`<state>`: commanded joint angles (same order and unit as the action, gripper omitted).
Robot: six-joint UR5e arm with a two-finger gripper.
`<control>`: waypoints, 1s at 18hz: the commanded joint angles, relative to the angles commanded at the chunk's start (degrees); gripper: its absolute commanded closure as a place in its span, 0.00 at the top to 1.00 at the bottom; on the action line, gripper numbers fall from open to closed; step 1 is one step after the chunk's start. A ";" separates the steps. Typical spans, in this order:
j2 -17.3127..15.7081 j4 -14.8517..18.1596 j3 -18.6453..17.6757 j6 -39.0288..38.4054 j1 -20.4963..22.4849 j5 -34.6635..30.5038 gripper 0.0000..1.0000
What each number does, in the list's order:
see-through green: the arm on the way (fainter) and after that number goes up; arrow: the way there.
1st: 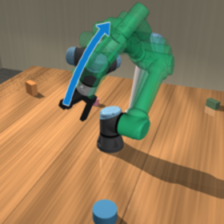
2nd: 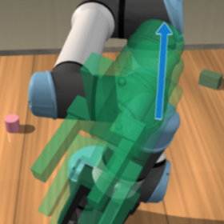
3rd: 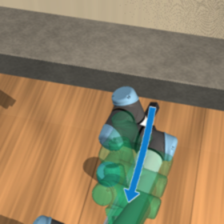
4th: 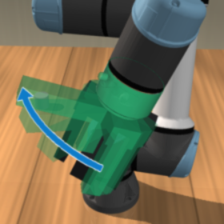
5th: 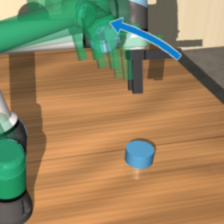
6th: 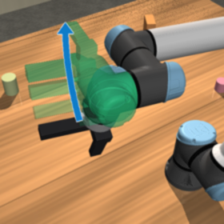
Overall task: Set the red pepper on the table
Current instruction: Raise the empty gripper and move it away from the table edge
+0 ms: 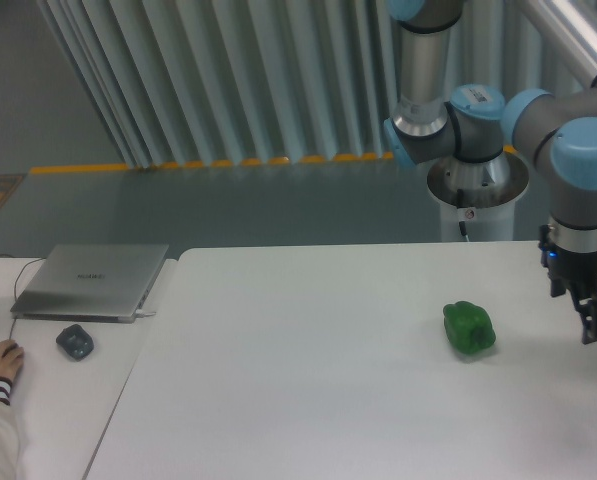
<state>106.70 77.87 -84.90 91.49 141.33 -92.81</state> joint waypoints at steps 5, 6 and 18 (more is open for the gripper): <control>0.26 -3.69 -0.88 -2.19 -0.09 -0.35 1.00; 0.52 -5.35 -0.88 -3.42 -0.09 -0.44 1.00; 3.78 -19.66 -4.04 -10.36 0.88 -5.45 1.00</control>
<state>110.48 58.21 -88.94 81.13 142.21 -98.26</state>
